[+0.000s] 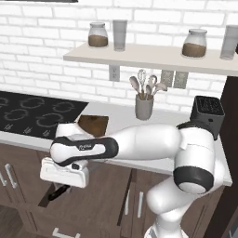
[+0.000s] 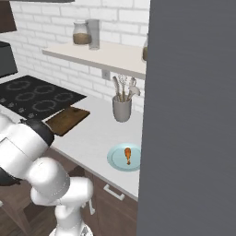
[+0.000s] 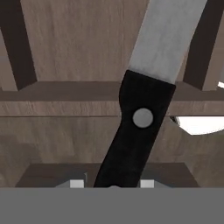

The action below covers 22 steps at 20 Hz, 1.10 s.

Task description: Pick up the knife from the drawer and place it on the cutting board. Then place the meat from the plate to the cutting board.

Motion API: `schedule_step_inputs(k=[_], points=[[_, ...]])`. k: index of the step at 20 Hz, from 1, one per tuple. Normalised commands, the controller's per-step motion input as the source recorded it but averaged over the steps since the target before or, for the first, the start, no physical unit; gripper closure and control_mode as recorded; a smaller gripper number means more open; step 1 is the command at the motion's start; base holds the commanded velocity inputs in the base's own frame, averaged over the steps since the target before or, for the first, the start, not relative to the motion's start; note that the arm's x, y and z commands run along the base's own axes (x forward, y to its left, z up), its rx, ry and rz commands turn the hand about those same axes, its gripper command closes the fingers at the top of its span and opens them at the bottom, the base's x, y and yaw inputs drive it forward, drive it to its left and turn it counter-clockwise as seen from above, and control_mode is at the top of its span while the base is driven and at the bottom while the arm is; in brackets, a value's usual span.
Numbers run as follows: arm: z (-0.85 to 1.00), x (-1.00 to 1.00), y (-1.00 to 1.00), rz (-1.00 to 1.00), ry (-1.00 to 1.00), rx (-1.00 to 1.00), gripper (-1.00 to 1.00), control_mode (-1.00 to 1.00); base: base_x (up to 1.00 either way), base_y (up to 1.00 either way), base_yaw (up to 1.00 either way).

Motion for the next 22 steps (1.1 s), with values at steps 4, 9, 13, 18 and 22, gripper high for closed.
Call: schedule_step_inputs(k=[4, 9, 13, 18, 22], points=[[1.00, 0.04, 0.00, 0.06, -0.01, -0.03, 1.00, -1.00, 0.00, 0.00, 0.00], [0.78, 0.50, -0.15, 0.09, -0.02, -0.02, 1.00, -1.00, 0.00, 0.00, 0.00], [0.09, 1.00, -0.31, 0.17, 0.00, 0.00, 1.00, -1.00, 0.00, 0.00, 0.00], [-0.06, 1.00, -0.42, 0.26, 0.00, -0.01, 1.00, -1.00, 0.00, 0.00, 0.00], [-0.22, 1.00, -0.41, 0.29, 0.02, -0.01, 1.00, -1.00, 0.00, 0.00, 0.00]])
